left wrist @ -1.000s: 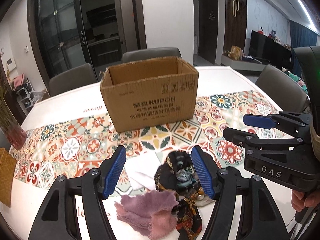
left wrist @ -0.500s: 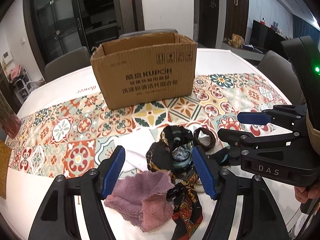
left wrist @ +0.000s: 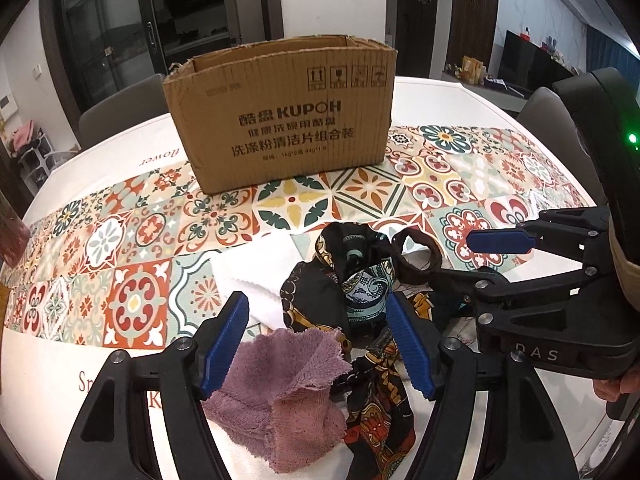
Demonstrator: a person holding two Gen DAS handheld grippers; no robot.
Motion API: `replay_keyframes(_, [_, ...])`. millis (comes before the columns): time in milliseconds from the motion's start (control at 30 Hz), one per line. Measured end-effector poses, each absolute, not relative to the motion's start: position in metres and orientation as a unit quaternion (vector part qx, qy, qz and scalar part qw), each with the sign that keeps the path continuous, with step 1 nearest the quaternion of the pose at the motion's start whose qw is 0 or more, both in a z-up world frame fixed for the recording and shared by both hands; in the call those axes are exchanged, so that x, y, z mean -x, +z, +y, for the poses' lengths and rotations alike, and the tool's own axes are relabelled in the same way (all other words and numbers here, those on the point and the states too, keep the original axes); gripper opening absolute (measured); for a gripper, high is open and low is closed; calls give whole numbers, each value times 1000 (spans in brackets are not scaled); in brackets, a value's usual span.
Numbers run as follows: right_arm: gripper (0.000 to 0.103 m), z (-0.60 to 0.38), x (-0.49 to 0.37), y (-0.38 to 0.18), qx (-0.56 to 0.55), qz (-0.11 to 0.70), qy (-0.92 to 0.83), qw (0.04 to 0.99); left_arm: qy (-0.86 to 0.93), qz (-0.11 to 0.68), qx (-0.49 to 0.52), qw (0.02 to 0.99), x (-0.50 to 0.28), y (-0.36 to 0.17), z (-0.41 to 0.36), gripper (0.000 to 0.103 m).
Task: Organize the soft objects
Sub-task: 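Grasp the dark scarf with the left tool while the right tool grasps the brown hair tie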
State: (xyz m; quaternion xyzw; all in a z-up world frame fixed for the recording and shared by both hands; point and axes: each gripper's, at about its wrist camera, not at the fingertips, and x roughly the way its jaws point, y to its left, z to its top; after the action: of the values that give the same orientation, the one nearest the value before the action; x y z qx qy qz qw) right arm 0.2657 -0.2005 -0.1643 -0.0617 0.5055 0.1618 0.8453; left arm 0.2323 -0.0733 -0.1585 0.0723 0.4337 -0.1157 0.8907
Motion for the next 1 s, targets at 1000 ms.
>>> replay_keyframes(1000, [49,-203,-288,-191,93,498,164,846,-131,463,-73,873,-259,-200,-86,71])
